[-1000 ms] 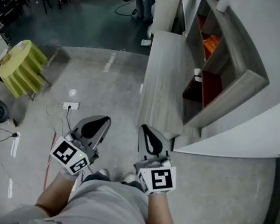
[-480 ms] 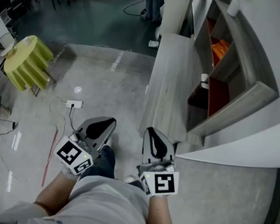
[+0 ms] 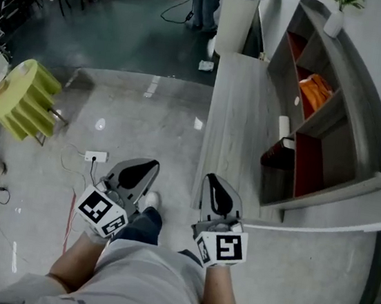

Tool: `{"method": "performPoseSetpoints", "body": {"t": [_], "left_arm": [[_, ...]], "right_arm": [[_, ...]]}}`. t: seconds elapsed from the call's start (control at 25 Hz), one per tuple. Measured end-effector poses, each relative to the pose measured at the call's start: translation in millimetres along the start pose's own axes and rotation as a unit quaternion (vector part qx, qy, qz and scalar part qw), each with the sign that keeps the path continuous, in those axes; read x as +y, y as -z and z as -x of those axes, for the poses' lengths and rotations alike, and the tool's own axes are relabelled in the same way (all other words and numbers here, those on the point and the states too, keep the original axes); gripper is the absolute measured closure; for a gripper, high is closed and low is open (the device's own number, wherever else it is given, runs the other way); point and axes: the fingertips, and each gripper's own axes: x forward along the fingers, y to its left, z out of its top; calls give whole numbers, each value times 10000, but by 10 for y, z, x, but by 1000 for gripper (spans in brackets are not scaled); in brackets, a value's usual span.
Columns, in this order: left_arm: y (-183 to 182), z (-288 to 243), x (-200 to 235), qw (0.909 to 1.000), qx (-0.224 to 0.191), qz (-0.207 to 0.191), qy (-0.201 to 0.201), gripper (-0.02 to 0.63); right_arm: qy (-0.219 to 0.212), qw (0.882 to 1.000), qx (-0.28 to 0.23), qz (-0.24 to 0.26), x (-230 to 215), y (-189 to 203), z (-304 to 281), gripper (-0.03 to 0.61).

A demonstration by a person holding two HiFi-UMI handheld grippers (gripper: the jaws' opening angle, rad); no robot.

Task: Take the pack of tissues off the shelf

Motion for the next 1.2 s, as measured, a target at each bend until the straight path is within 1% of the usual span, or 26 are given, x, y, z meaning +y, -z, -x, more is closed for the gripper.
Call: {"method": "performPoseSetpoints", "body": {"t": [0.32,0.44,0.6,0.76,0.92,1.04,1.2], "left_arm": [[-74,-672,1245,9992,185,-5,363,597],[-100,-867,1685,9985,233,59,482,597],[-172,-1082,2097,9967,294,163,736,597],[-269,-1263,2256,9942,300,64,1032,595],[-333,-1532,2240,9911,270,32,1301,595],[-391,-1805,2132,9881,265,-12,1518,595],[-439,-2243,2008,9838,252,-91,1773,594]], "right_arm": [[516,9984,93,-219,-318,115,-1286,554],[702,9971,106,-259,-391,140,-1722,554],[1002,9943,93,-341,-473,86,-2172,554],[1364,9901,48,-330,-572,-21,-2364,554],[1798,9833,-30,-294,-803,-111,-2363,554],[2229,9743,-92,-302,-1077,-201,-2248,554],[2772,9605,-172,-190,-1501,-311,-2122,554]]}}
